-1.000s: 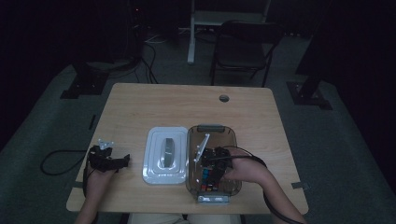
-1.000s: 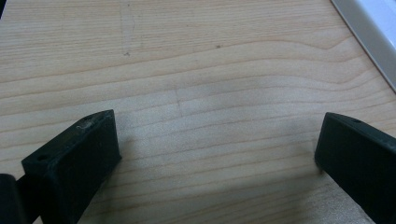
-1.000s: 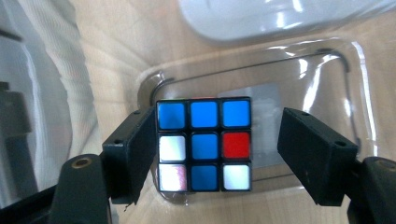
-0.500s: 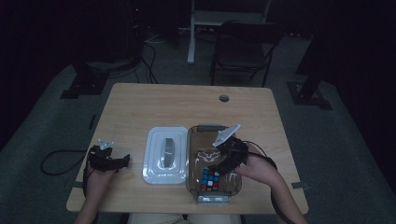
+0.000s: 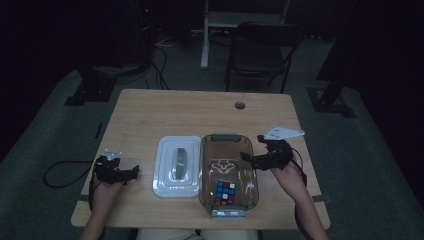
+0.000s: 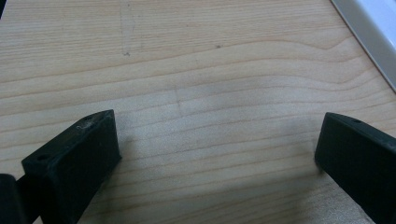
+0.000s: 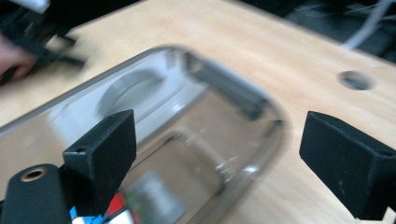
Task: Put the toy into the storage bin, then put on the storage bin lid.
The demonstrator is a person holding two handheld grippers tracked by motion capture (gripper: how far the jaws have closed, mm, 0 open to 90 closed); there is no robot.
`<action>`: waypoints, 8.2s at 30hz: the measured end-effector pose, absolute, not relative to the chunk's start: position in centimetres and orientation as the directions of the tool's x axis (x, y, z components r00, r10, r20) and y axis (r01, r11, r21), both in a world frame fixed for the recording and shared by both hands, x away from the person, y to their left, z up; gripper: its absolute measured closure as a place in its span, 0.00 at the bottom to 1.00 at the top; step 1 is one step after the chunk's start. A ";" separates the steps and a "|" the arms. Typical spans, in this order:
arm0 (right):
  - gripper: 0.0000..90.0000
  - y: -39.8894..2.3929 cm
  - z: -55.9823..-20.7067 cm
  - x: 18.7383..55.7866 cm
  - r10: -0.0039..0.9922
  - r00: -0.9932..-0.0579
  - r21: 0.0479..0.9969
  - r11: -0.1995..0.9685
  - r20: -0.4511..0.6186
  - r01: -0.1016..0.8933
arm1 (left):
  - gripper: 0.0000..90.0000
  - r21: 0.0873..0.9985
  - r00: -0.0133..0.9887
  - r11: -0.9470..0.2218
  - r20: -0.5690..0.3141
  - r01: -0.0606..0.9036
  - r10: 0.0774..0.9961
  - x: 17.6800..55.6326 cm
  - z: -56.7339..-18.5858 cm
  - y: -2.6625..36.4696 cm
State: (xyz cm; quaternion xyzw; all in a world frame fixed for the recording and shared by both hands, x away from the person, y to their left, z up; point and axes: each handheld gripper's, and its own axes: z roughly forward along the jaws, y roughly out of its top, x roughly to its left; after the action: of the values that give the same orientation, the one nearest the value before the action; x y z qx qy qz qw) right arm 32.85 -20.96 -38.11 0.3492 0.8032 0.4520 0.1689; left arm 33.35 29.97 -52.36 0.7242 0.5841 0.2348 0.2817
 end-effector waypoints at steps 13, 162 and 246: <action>0.12 -26.5 -41.7 33.2 0.893 -0.448 0.872 0.188 0.041 0.453 | 0.01 0.682 0.207 -0.158 0.010 0.714 0.978 33.3 -52.4 30.0; 0.14 -23.5 -51.7 28.8 0.841 -0.510 0.771 0.203 0.178 0.603 | 0.80 0.798 0.548 -0.157 -0.242 0.581 0.801 32.9 -42.8 22.2; 0.14 -5.2 -50.6 30.6 0.719 -0.689 0.843 0.313 0.090 0.437 | 0.70 0.770 0.544 -0.191 -0.230 0.609 0.807 29.2 -39.2 21.8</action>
State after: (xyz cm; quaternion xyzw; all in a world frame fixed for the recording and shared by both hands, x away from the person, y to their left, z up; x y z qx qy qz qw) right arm 30.57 -5.15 -50.59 0.3632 0.7957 0.4598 0.1535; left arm 29.24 21.82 -39.21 0.7633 0.4636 0.1135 0.4354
